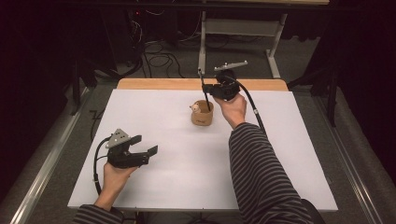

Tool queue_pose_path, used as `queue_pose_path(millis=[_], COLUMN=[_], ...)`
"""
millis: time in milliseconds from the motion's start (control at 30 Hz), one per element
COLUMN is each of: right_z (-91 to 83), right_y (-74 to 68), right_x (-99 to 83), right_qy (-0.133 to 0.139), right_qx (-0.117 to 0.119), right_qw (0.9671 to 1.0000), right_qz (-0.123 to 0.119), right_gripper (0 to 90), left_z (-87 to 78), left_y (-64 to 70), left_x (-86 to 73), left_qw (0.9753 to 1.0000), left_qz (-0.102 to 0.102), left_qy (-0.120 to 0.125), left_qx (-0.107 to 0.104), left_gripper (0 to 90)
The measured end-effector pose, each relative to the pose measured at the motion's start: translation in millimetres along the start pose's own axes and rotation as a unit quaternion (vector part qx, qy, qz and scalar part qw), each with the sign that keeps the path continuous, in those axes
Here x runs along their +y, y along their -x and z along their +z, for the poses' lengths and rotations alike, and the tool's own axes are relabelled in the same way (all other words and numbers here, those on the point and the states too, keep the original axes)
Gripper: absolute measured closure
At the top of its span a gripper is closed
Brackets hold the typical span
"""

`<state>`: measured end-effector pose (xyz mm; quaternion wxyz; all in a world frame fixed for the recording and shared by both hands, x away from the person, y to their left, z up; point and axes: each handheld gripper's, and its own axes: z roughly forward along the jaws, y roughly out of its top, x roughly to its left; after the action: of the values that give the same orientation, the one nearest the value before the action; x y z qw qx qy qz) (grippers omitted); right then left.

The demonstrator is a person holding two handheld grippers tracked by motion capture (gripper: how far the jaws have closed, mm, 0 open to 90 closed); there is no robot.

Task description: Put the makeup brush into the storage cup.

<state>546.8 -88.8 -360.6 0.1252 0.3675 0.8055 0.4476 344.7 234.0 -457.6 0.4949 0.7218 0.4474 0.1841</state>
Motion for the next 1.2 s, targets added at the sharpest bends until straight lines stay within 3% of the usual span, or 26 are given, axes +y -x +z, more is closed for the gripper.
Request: queue_pose_path(millis=[400,1200], right_z=[13.5,25.9], right_y=[0.0,-1.7], right_x=[-2.1,-7.5], right_qy=[0.000,-0.012], right_qx=[0.001,-0.010], right_qw=[1.0000,0.9997], right_qz=[-0.009,-0.018], right_gripper=[85.8,85.3], left_z=[-11.5,-17.2], left_y=[-1.3,-2.1], left_x=[-5.9,-9.1], left_qw=[0.9999,0.9996], left_qz=[-0.009,-0.022], left_qy=[0.003,0.010], left_qx=[0.014,0.015], left_gripper=[19.3,18.8])
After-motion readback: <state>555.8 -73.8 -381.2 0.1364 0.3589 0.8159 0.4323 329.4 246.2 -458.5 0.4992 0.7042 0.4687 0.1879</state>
